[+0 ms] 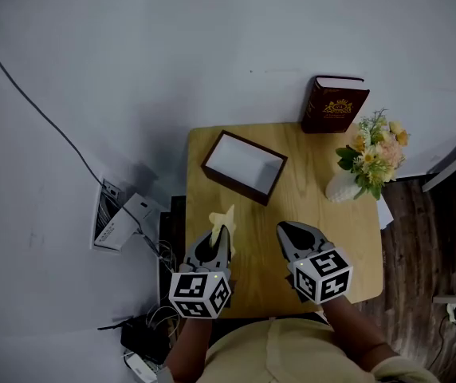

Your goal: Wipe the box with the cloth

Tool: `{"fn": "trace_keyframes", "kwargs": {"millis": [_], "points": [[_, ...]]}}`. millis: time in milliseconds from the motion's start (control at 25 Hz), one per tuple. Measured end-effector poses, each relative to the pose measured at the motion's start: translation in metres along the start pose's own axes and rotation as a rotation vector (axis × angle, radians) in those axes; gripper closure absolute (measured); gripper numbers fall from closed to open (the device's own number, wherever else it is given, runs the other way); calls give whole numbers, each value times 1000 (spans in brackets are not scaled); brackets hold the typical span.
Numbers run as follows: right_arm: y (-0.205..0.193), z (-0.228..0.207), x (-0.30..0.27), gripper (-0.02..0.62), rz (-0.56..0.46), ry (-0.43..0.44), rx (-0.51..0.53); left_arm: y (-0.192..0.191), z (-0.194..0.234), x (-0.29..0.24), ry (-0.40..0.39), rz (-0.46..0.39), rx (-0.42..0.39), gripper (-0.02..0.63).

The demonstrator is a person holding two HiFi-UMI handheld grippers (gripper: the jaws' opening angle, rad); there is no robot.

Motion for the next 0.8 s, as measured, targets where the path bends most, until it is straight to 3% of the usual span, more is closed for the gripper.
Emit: {"fn": "trace_keyframes", "kwargs": {"millis": [360, 800], "points": [[0, 14, -35, 563, 30, -100, -35, 16, 66, -22, 28, 7, 30, 577], [2, 10, -55, 563, 37, -175, -67, 40, 112, -71, 80, -75, 84, 578]]}}
Point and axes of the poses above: the fingertips, and each gripper's own axes: x backward along the fingers, z to its left, y out of its top, the point moved 9 cm from there along x, backward along the fingers, and after that the axes turned 7 degrees about x, right-handed, at the moved point
